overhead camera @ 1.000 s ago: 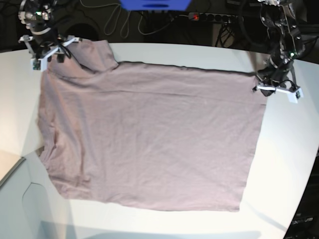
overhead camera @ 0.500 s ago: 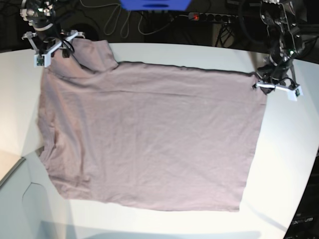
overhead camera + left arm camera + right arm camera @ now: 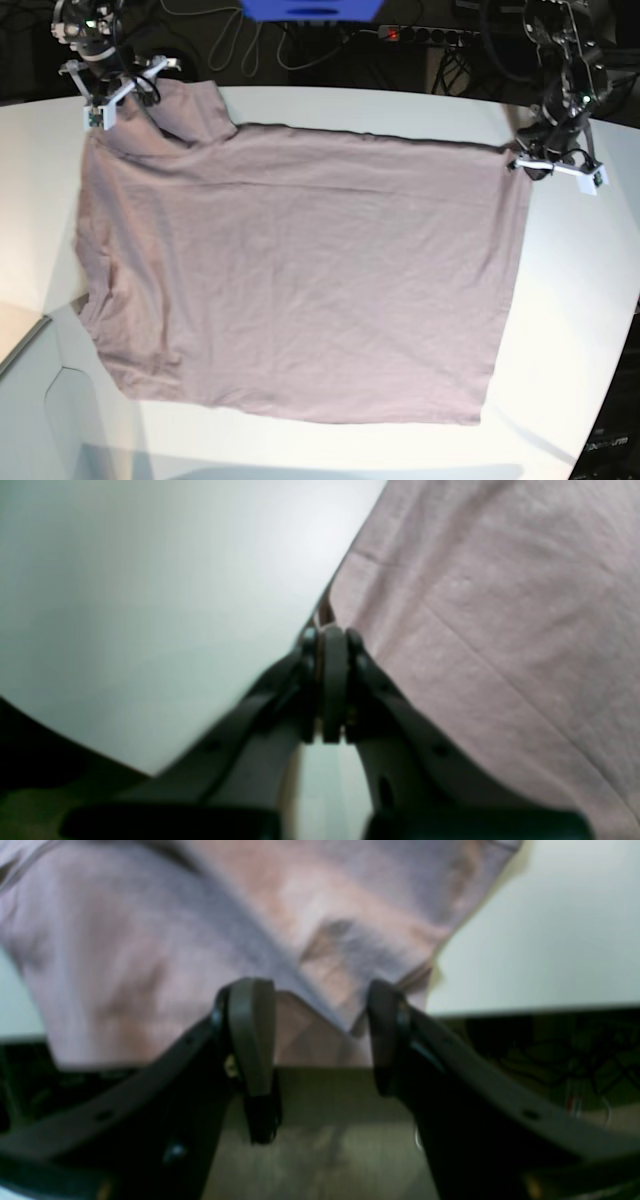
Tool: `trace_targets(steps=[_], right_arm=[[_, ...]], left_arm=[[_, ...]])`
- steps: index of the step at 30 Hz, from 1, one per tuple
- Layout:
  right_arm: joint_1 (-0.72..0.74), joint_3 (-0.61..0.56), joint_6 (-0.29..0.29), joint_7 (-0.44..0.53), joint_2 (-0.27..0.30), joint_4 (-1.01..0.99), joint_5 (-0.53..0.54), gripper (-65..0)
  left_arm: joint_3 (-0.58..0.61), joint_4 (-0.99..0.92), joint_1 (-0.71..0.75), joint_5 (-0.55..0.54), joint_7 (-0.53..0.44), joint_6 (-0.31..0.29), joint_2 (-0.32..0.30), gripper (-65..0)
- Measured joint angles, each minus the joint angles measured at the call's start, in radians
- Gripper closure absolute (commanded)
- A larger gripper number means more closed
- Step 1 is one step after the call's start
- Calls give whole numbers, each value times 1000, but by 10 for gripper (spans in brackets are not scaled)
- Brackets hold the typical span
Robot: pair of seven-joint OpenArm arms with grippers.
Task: Layout the t-shirt on the table in an organized manner, then fold the t-shirt properly
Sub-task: 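Hold both grippers on the shirt edges and pull it smooth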
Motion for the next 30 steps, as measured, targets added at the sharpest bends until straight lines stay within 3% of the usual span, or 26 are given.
trace_targets(steps=[10,12,17,23,30], right_arm=[[38,-6,3,5,41,-35,6,-281],[40,-6,3,2,41,-35,7,-225],[40,-5,3,2,41,-35,7,0],[21,-2,3,-15,41,-4,5,0],[-53,-2,7,-12,40,171,8,0]], left_arm=[[0,0,0,2,0,0,0,-1],[0,0,0,3,0,0,0,-1],[0,0,11,4,-12,0,0,-1],[0,2,27,3,-6,0,1,-1],[0,46,69,2,-8,0,0,-1]])
